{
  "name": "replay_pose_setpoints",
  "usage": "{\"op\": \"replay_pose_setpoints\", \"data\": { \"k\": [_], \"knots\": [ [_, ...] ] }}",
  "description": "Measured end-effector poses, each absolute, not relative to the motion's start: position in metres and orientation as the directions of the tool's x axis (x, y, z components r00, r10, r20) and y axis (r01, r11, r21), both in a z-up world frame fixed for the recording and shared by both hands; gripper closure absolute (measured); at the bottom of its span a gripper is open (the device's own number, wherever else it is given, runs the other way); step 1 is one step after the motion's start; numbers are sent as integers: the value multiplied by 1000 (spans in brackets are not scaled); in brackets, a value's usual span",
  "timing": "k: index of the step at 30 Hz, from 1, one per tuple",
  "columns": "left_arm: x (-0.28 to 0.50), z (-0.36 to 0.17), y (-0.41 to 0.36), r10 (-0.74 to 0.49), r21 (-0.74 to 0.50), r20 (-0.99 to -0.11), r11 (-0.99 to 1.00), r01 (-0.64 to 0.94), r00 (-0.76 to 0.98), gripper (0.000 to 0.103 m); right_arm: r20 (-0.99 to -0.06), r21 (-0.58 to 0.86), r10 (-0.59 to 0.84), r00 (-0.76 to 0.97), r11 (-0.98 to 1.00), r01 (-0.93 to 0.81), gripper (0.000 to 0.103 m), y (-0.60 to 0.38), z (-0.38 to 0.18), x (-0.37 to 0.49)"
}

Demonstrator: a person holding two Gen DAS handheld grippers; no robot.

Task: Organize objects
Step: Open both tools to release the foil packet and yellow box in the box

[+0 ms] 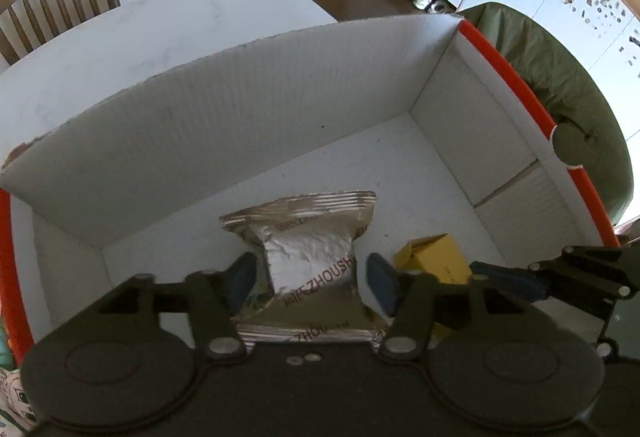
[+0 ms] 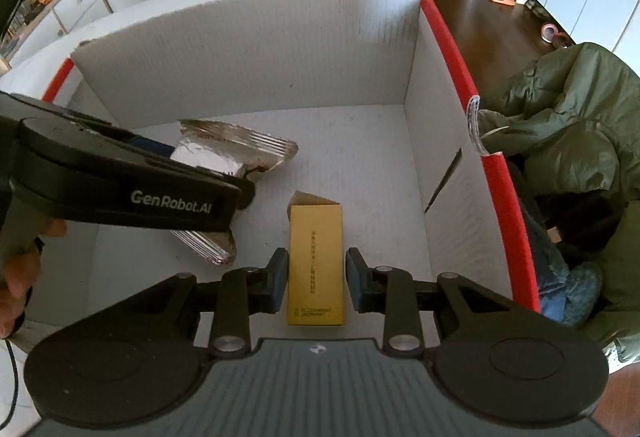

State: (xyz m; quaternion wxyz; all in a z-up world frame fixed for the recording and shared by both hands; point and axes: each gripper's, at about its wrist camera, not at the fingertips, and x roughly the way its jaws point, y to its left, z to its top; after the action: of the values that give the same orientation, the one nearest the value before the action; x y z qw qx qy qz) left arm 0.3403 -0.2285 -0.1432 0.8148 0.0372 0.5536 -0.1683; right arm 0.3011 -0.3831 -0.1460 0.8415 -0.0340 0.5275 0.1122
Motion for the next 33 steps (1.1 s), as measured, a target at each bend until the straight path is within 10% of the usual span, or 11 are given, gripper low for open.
{"op": "replay_pose_setpoints", "data": {
  "k": [6,33],
  "knots": [
    [330,-128,-224,-244,-131,-897,943,307,368,34,-879,55,153,451,973,-223,56,-386,-131,293],
    [240,-41,-183,-274,-126,-770,951,283,577,24,-768,77,227,599,961,-266,51,-390,-47,222]
  ]
}}
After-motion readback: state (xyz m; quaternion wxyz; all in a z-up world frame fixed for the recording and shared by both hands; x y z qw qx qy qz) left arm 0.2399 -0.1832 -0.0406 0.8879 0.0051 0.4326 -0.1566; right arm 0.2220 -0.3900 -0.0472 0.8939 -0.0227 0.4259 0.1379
